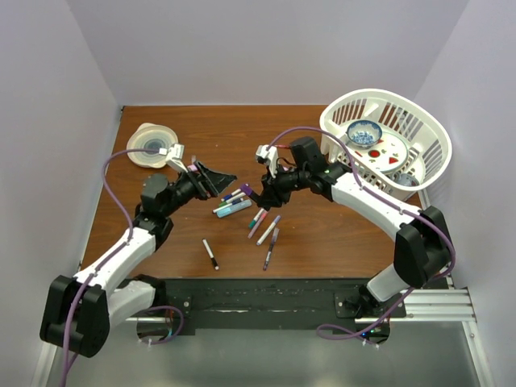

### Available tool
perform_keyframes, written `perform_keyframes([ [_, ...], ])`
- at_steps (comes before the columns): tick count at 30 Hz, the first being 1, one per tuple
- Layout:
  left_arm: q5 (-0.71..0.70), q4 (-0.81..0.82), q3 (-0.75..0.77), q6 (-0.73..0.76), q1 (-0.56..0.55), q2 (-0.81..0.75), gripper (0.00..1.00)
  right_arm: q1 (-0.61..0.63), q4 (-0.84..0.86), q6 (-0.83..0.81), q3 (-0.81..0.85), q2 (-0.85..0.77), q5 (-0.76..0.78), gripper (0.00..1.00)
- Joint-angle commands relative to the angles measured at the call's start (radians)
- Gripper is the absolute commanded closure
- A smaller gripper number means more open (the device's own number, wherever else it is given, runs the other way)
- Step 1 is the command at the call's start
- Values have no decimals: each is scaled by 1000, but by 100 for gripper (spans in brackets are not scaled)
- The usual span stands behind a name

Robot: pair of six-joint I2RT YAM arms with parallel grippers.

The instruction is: Open the pen caps

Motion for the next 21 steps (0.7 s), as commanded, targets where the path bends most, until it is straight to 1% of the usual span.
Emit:
perform_keyframes([
  [1,-9,91,30,-9,-14,34,0,-23,45,11,-6,-35,-41,100],
  [8,-35,151,59,-29,-61,121,0,-34,55,14,-12,-20,-44,100],
  [13,-112,110,108,-20,-118,201,0,-36,63,17,-17,-10,-50,100],
  [18,-196,65,132,-26,-195,241,0,-34,101,45,-34,-13,-29,100],
  [19,-233,59,134,-26,-207,245,2,-34,108,57,-40,-13,-27,100],
  [20,-251,47,134,-26,-225,248,8,-36,120,63,-43,-10,-21,100],
  [21,-268,37,135,-29,-231,251,12,-34,124,68,-45,-9,-18,100],
])
